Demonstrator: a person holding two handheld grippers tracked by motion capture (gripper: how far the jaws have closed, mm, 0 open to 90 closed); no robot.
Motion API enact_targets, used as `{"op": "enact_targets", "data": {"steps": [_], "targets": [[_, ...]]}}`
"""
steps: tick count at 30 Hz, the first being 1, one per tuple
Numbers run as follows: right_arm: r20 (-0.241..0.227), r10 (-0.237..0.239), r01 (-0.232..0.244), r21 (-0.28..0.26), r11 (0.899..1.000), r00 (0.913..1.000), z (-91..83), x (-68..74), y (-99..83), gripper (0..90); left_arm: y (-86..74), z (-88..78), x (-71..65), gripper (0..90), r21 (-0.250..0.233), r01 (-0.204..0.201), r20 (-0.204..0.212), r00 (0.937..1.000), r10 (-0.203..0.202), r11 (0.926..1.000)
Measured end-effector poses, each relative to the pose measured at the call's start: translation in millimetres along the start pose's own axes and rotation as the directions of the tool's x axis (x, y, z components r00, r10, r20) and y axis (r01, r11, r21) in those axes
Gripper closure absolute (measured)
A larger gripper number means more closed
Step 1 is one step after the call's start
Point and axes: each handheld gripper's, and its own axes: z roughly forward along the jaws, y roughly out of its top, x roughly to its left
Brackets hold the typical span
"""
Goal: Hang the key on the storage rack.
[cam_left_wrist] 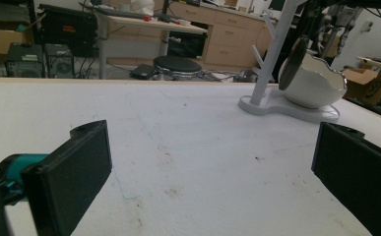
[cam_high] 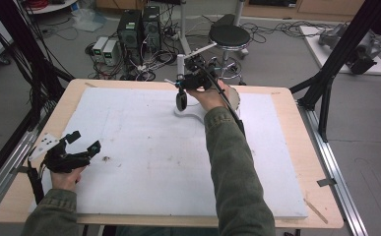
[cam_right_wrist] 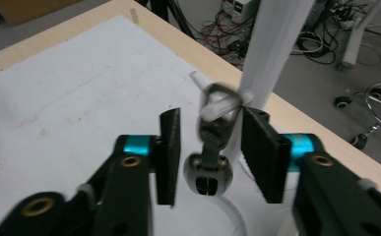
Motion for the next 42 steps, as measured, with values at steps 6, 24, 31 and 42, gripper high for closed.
{"op": "enact_targets", "data": {"steps": [6, 24, 31, 42], "targets": [[-0.011, -0.010, 0.010, 0.009, 1.000, 0.9999, -6.9, 2.1, -1.8, 40.3, -0.1, 0.3, -0.7, 2.1, -0.002, -0.001, 0.002, 1.0000, 0.001, 1.0000], [0.029, 0.098, -0.095, -0.079, 0.992, 0.9948, -30.3, -9.8, -25.7, 0.6, -0.1, 0.0, -1.2, 2.1, 0.004, -0.001, 0.001, 1.0000, 0.001, 1.0000], [0.034, 0.118, -0.114, -0.093, 0.989, 0.9925, -47.8, -16.7, -46.4, 0.6, -0.2, -0.1, -2.3, 2.1, 0.010, -0.012, 0.003, 0.9999, 0.012, 0.9999], [0.044, 0.145, -0.136, -0.162, 0.977, 0.9884, -81.7, -30.5, -87.9, 0.6, -0.5, 0.7, -3.6, 2.2, 0.014, -0.019, 0.002, 0.9998, 0.019, 0.9997]]}}
